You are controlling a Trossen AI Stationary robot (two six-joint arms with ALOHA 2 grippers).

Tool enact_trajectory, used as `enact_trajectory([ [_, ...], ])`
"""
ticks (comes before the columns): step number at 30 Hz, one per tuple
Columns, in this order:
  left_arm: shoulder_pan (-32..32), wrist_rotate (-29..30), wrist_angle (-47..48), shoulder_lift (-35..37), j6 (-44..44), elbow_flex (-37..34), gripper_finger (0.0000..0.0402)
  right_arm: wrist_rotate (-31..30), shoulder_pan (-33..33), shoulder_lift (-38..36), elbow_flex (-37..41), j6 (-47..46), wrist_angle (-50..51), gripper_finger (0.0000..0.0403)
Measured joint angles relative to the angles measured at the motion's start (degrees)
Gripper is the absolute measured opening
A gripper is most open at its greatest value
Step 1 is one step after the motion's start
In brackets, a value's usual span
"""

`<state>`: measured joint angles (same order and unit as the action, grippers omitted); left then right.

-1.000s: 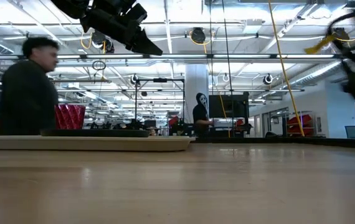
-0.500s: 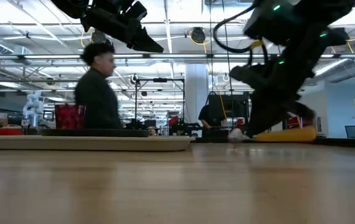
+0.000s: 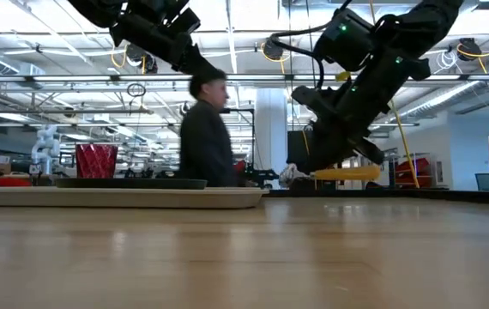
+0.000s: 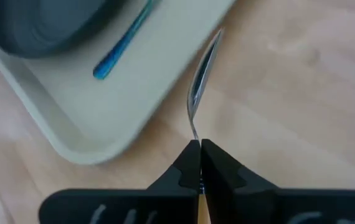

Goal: Pick and place plate/cup/fork/spoon on tray
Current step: Put the orange spoon on the right side of the blue fork

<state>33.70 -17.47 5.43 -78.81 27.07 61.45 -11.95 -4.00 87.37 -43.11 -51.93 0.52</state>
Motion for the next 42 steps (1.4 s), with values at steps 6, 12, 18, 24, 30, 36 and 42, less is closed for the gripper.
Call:
enact_trajectory([
  [6, 0.47, 0.00, 0.01, 0.00, -0.18, 0.00, 0.0081, -3.23, -4.06, 0.00, -0.02, 3.09, -7.25, 0.0001],
  [12, 0.47, 0.00, -0.02, 0.00, 0.00, 0.00, 0.0081, -5.69, -6.84, 0.72, -0.07, 3.48, -13.00, 0.0000],
  [18, 0.59, 0.00, -0.13, 0.00, 0.11, 0.00, 0.0081, -6.06, -6.95, 2.83, -2.59, 3.84, -13.82, 0.0000],
  [24, 1.07, 0.03, -0.83, 0.00, -0.16, 0.00, 0.0081, -4.24, -7.53, 10.21, -11.88, 7.62, -7.05, 0.0000],
  [30, 1.45, -0.02, 1.16, 1.06, -0.10, 0.00, 0.0081, -2.79, -8.89, 15.48, -22.62, 8.10, 7.79, 0.0000],
  [36, 2.64, -0.05, 4.01, 2.54, 0.26, 0.02, 0.0081, -3.06, -8.80, 18.45, -34.34, 7.84, 23.77, 0.0000],
  [42, 5.09, -0.14, 6.42, 2.78, 1.27, 0.02, 0.0081, -4.70, -8.80, 22.18, -41.91, 7.65, 30.38, 0.0000],
])
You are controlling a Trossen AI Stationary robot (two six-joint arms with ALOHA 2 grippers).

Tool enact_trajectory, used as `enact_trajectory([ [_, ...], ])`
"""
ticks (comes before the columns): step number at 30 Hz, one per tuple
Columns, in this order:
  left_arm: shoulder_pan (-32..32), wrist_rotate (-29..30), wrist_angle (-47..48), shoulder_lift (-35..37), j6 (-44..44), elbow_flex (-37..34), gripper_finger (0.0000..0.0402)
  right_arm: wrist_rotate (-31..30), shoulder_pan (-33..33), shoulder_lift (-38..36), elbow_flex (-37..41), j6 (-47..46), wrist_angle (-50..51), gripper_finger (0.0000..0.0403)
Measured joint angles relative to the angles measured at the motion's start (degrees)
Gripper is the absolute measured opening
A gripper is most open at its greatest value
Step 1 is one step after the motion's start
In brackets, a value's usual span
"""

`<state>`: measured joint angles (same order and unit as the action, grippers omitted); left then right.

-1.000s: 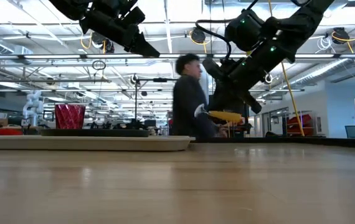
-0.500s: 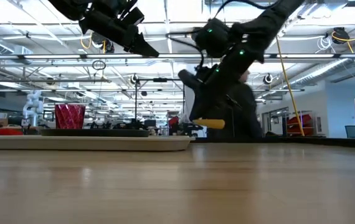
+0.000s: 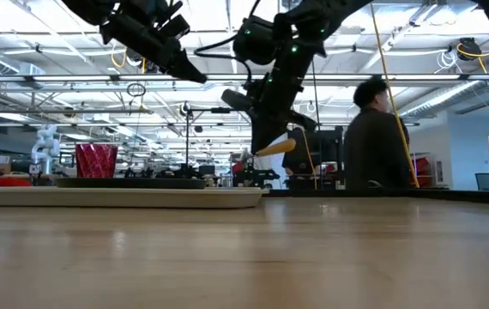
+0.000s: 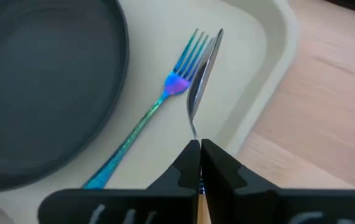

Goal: Pick and place plate/cup/fork/spoon on tray
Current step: Put the orange spoon on the right side of the blue fork

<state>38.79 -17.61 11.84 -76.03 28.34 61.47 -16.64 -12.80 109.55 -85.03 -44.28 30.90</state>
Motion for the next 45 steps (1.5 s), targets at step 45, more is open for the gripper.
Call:
enact_trajectory([
  [45, 2.96, -8.45, 6.55, 4.15, -0.40, -0.04, 0.0081, 1.46, -2.81, 5.52, -1.23, 8.75, -1.36, 0.0154],
])
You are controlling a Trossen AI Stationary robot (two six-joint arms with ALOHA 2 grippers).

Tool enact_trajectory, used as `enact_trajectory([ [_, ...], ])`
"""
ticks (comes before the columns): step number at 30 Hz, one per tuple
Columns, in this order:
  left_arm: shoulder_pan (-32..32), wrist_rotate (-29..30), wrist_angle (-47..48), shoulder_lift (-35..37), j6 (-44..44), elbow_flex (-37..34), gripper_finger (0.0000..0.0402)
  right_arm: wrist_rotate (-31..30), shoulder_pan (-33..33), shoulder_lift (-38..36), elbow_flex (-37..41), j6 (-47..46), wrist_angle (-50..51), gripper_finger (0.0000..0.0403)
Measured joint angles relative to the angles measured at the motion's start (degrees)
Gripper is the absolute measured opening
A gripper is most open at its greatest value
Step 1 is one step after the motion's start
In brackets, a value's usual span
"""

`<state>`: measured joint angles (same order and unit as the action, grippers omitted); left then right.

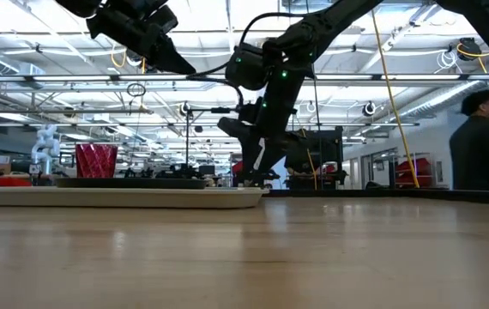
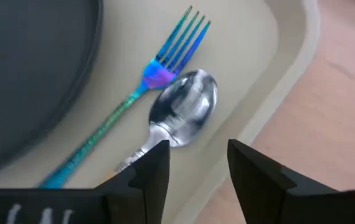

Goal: Pick and place plate/cup/fork/spoon on tray
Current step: Put the orange spoon on the right side of the blue fork

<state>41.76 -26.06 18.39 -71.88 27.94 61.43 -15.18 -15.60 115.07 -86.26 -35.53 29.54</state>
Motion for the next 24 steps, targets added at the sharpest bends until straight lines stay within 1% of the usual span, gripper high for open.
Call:
enact_trajectory([
  [4, -0.06, 0.00, 0.05, -0.07, -1.23, 0.00, 0.0081, -0.26, -0.28, -1.40, 0.00, 5.55, 0.29, 0.0153],
  [6, -0.51, 0.05, -0.03, -0.07, -1.74, -0.18, 0.0081, -1.86, -0.41, -2.28, 0.07, 8.73, 0.68, 0.0149],
  [9, -1.46, 0.09, -0.06, -0.07, -1.73, -1.29, 0.0081, -2.65, -0.45, -3.88, 0.46, 14.52, -3.16, 0.0145],
  [11, -2.04, 0.07, -0.09, -0.11, -1.63, -1.90, 0.0081, -0.85, -0.45, -4.15, 1.13, 19.45, -8.09, 0.0145],
  [14, -2.86, 0.00, -0.17, -0.11, -1.07, -2.10, 0.0081, 5.60, -0.45, -3.91, 2.33, 28.51, -14.74, 0.0144],
  [16, -3.08, 0.05, -0.79, -0.11, -1.50, -2.10, 0.0081, 8.17, -0.49, -3.65, 3.02, 32.86, -19.51, 0.0144],
  [18, -3.56, 0.08, -0.96, -0.11, -1.76, -2.10, 0.0081, 8.51, -0.60, -3.59, 3.79, 35.69, -21.61, 0.0144],
  [24, -3.71, 0.06, -1.54, -0.11, -1.87, -2.10, 0.0081, 9.10, -1.55, -3.54, 5.16, 41.18, -21.27, 0.0144],
])
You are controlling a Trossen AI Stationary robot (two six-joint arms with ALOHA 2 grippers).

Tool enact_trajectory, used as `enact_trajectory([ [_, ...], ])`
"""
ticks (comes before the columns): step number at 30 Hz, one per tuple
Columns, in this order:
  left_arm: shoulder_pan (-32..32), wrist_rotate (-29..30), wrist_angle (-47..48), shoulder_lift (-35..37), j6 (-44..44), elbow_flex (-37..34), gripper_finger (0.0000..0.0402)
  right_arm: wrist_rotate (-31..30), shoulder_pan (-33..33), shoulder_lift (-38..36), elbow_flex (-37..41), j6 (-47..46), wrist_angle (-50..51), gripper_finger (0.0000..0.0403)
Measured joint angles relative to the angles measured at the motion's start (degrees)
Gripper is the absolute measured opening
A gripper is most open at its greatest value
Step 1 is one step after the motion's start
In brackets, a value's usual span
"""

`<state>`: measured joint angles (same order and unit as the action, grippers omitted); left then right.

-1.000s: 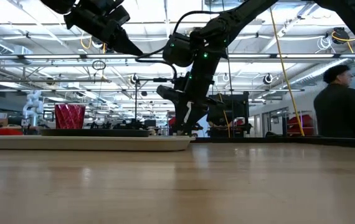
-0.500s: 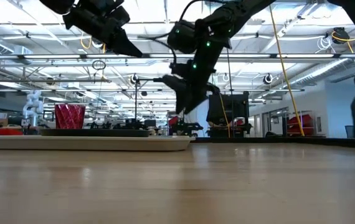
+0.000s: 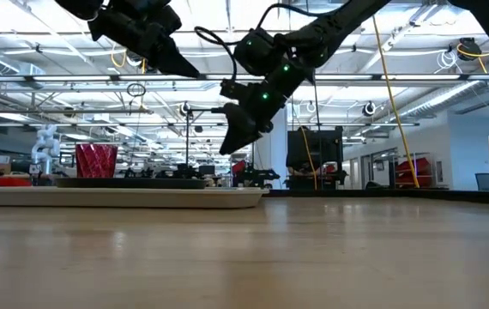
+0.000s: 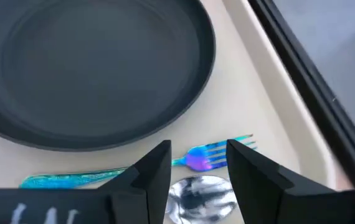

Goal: Pick and place plate/cup/fork/spoon on tray
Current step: Put the orange spoon on the right side of the blue fork

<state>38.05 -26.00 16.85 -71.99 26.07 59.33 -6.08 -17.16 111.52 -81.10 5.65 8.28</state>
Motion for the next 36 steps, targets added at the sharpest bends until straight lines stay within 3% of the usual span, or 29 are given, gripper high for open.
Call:
enact_trajectory([
  [6, -1.17, -0.01, -0.44, 0.00, -2.81, 0.00, 0.0081, 0.17, -0.01, -4.51, -0.04, 7.04, -0.24, 0.0144],
  [17, -4.14, -0.08, -1.28, 0.00, -2.43, -0.94, 0.0081, 0.49, -2.22, -6.88, 3.27, 9.55, 1.09, 0.0144],
  [24, -4.53, 2.02, -6.67, -0.02, -1.58, -5.27, 0.0081, 6.23, -3.14, -6.96, 3.93, 6.55, 3.88, 0.0144],
  [29, -3.35, 2.19, -9.73, 1.13, -8.48, -4.94, 0.0081, 3.22, -1.87, -3.54, 3.93, 9.21, 4.12, 0.0144],
  [36, -3.41, 2.11, -8.14, 1.69, -8.86, -4.90, 0.0081, 1.45, -1.89, 0.89, 3.93, 10.35, 0.83, 0.0144],
])
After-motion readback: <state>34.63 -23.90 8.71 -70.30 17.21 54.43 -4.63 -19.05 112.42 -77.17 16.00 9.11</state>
